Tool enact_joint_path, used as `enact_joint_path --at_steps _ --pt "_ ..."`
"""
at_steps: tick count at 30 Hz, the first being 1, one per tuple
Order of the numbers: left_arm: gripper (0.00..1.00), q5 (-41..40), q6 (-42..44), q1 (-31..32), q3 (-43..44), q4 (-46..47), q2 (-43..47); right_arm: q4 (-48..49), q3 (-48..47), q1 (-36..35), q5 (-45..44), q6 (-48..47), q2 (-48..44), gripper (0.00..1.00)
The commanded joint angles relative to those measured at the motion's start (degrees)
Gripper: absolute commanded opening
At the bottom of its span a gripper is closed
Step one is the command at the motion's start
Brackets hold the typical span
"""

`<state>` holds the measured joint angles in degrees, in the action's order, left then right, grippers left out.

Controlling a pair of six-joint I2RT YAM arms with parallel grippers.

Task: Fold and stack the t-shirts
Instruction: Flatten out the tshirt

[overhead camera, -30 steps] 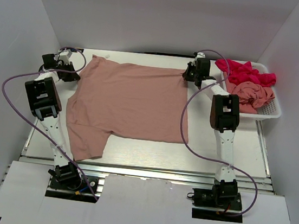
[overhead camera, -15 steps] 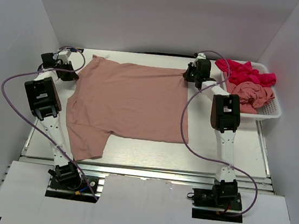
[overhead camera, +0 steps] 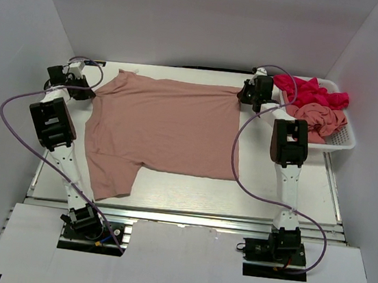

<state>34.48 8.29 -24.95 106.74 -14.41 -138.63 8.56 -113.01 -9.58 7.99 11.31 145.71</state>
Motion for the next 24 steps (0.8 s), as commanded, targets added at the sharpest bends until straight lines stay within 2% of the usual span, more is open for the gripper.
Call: enact_joint_path --at_steps 1,9,12,13,14,15,16,18,21,23,24 --pt "0.00 -4.5 1.6 -1.0 2.2 -2.1 -2.1 2.0 2.1 1.1 -0.8 -2.2 -3.7 0.00" --pt "0.01 -4.8 2.8 -1.1 5.1 -4.3 -2.5 2.3 2.4 1.1 -0.9 -3.3 -3.9 0.00" --pt "0.18 -5.1 3.6 -1.2 5.0 -4.6 -1.6 2.3 2.4 1.1 -1.0 -3.4 -3.9 0.00" --pt "0.42 -5.5 3.6 -1.3 4.8 -4.5 -0.9 2.3 2.5 1.1 -1.0 -3.6 -4.0 0.00" --pt "0.58 -5.7 3.7 -1.4 4.4 -4.2 -0.5 2.2 2.6 1.1 -1.0 -3.6 -4.1 0.05" --pt "0.72 -6.1 3.9 -1.4 4.1 -4.0 -0.1 2.1 2.5 1.1 -1.0 -3.7 -4.2 0.05" --pt "0.94 -6.6 4.0 -1.5 3.9 -4.0 0.9 2.2 2.8 1.1 -1.4 -3.6 -4.6 0.22" --pt "0.98 -7.0 4.4 -1.6 3.5 -4.3 2.0 3.2 3.8 1.1 -2.2 -3.1 -6.0 0.35" --pt "0.98 -6.7 4.3 -1.9 1.6 -4.3 5.5 5.5 6.8 1.1 -2.2 -2.9 -9.1 0.43" --pt "0.98 -7.1 4.4 -1.9 0.5 -4.2 8.6 6.1 8.6 1.1 -2.2 -2.7 -9.1 0.45" --pt "0.98 -7.1 4.4 -2.1 -0.8 -4.0 9.6 6.4 9.3 1.0 -1.8 -2.3 -13.0 0.46"
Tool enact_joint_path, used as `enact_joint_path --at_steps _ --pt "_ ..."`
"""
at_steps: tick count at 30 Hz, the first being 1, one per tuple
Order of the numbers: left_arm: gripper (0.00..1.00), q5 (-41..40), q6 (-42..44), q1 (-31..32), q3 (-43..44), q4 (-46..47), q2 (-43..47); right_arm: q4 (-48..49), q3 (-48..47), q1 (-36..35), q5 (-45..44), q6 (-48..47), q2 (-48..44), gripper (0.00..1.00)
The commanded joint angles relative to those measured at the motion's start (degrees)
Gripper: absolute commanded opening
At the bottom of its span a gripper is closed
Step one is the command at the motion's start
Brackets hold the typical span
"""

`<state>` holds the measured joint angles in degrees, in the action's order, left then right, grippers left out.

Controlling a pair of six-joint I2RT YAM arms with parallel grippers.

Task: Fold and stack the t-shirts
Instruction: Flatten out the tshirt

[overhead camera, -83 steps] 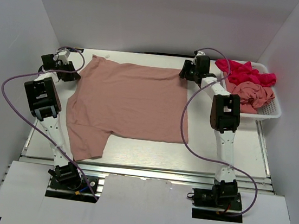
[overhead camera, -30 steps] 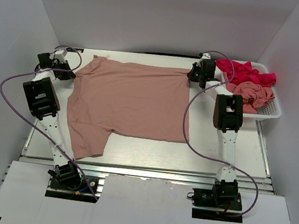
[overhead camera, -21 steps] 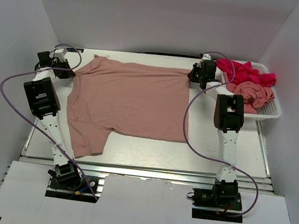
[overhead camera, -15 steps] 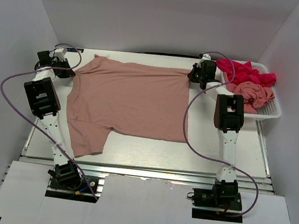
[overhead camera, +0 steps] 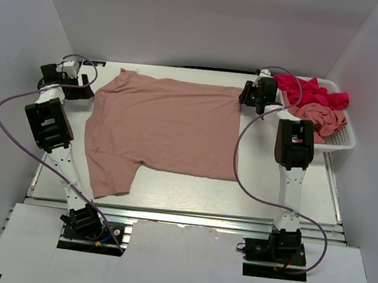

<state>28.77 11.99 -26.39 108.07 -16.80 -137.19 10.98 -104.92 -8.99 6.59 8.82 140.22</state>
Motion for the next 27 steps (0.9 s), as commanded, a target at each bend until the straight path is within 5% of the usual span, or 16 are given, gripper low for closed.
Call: enact_joint_path --at_steps 1,6,14,27 --pt "0.98 -1.7 0.6 -0.7 -2.7 -1.3 10.0 5.1 3.1 0.4 0.0 0.1 -8.7 0.47" --pt "0.98 -1.7 -6.5 -0.7 -4.5 4.7 10.5 7.9 8.7 -0.7 2.5 0.6 -15.9 0.48" --pt "0.98 4.2 -11.7 3.1 18.5 0.2 -4.3 4.7 10.0 -3.8 5.3 -0.6 -16.6 0.47" --pt "0.93 9.5 -31.1 8.1 29.0 18.1 -23.6 3.3 11.7 -9.6 4.6 -4.0 -21.5 0.47"
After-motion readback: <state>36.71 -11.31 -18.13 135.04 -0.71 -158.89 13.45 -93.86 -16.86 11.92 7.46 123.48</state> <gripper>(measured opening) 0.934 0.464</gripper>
